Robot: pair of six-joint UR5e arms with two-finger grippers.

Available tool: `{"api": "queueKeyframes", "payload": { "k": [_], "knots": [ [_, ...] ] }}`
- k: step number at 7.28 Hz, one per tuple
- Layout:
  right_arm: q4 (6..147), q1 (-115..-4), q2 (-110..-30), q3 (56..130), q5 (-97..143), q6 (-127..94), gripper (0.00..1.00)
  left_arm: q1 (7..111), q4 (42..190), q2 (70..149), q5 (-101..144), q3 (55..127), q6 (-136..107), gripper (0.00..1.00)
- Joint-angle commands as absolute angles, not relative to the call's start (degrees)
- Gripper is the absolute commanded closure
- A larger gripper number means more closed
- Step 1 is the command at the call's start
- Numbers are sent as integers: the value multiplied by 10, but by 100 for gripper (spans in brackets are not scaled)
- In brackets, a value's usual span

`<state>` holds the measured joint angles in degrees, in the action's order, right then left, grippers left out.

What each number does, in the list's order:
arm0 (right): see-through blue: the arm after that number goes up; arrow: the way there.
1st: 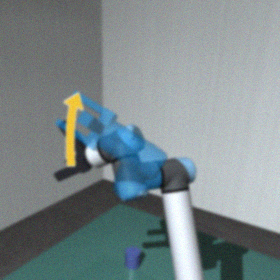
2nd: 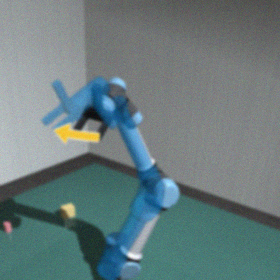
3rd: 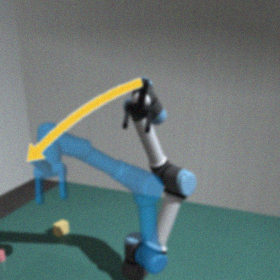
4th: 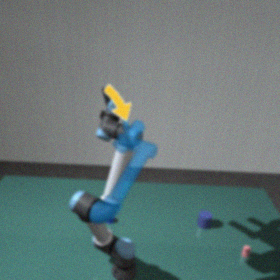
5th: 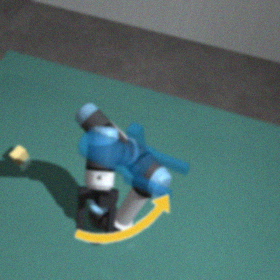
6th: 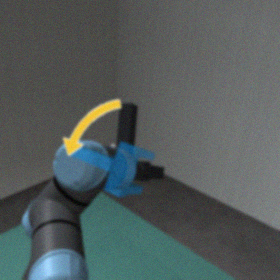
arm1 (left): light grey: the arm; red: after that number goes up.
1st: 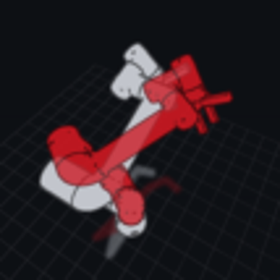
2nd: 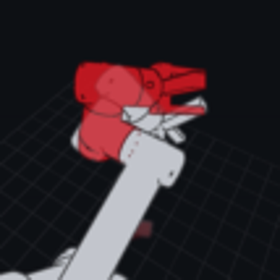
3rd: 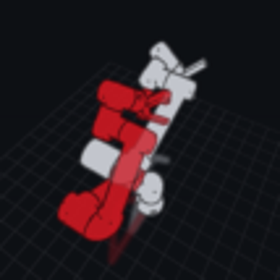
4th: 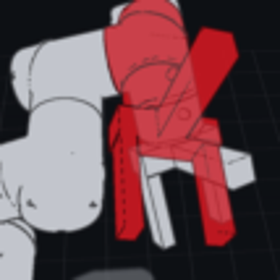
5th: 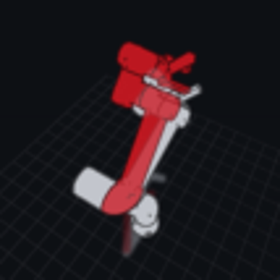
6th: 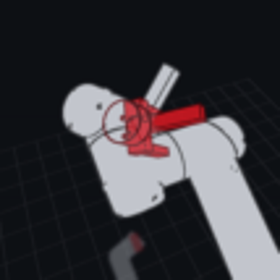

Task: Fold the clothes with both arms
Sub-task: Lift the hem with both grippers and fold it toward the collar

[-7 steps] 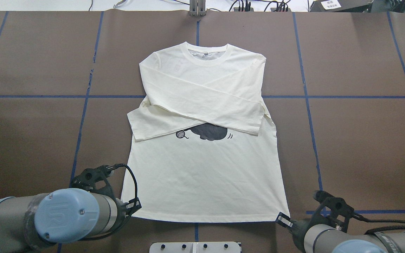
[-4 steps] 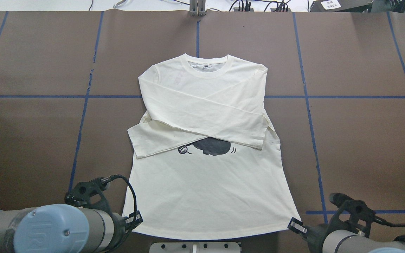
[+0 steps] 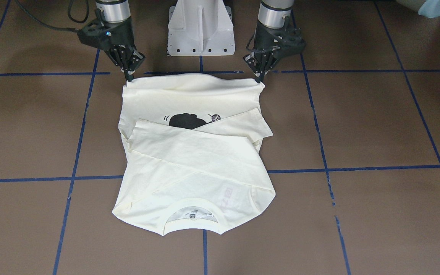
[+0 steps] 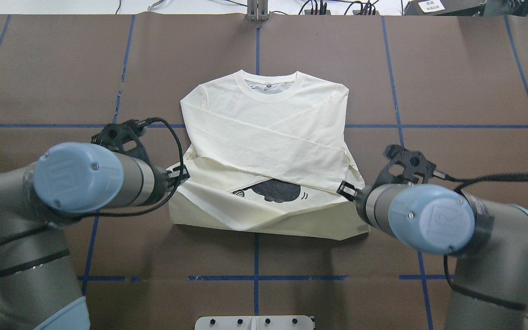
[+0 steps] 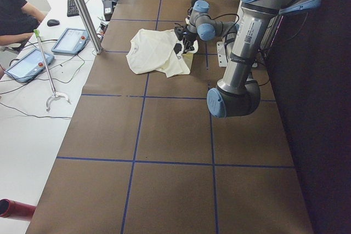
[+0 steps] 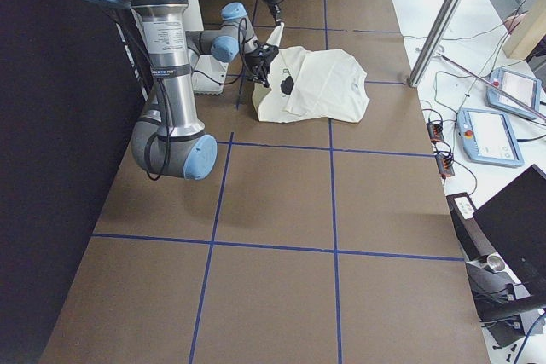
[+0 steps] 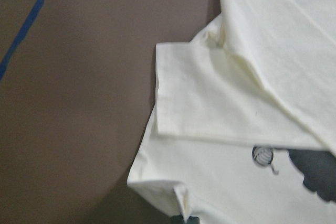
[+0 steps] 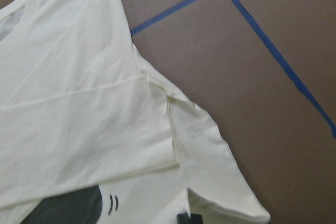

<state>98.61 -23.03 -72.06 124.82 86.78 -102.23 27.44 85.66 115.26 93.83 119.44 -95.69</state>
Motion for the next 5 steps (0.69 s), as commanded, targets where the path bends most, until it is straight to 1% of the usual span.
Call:
{"api": "queueKeyframes", "payload": {
  "k": [1,2,3,4,5],
  "knots": [
    [991,-360,-642,1094,925,-868,100,341,962,1195,937,1045,-921,100],
    [957,-394,-592,1001,935,-844,100,358,1010,1226,936,969,-922,100],
    [881,-409,-566,910,944,-844,100,371,1046,1245,933,914,-920,100],
    [807,-426,-564,844,953,-842,100,373,1077,1250,905,876,-908,100],
    [783,-440,-545,808,963,-834,100,374,1109,1259,897,841,-906,100]
  ]
}}
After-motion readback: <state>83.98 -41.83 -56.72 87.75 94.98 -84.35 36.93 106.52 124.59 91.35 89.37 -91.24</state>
